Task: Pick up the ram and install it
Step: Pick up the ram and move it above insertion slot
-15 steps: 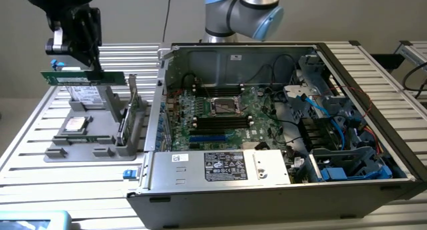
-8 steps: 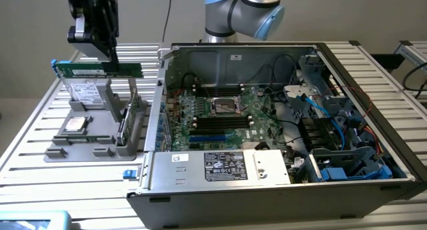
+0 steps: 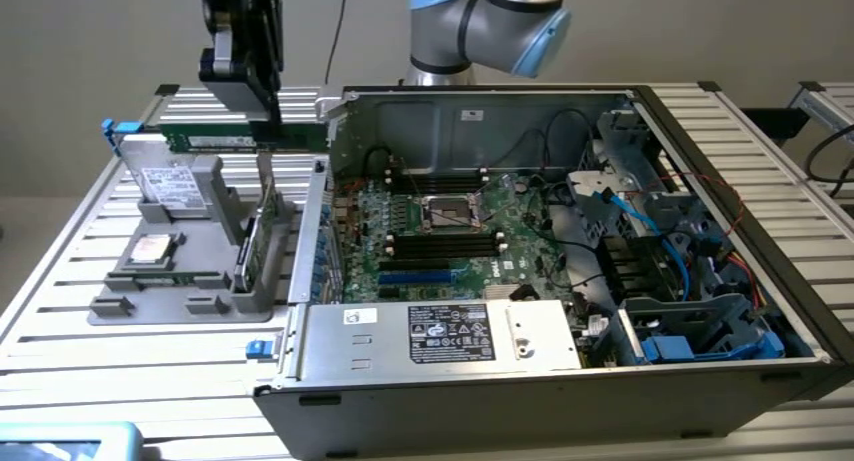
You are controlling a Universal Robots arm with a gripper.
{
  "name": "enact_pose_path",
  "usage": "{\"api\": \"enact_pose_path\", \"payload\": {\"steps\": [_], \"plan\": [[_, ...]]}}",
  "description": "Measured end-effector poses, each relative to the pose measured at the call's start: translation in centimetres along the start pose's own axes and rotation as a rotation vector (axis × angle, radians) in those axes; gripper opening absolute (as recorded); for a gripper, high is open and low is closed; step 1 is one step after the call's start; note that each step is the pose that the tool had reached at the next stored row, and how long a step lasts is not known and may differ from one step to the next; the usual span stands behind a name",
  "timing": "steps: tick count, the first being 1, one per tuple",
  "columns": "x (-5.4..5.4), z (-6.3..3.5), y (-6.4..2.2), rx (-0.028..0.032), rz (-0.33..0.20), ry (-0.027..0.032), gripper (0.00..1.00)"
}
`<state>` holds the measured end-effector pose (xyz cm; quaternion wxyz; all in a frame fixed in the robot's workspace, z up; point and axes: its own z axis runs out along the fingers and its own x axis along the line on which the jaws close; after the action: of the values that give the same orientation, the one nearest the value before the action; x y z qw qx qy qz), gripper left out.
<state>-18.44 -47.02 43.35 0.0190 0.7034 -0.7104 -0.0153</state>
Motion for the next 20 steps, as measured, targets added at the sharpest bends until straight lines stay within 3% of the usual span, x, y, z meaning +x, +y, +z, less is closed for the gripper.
{"api": "enact_pose_path", "payload": {"steps": [20], "plan": [[-0.3, -0.35, -9.08, -0.0018, 0.000, 0.0000, 0.14]]}}
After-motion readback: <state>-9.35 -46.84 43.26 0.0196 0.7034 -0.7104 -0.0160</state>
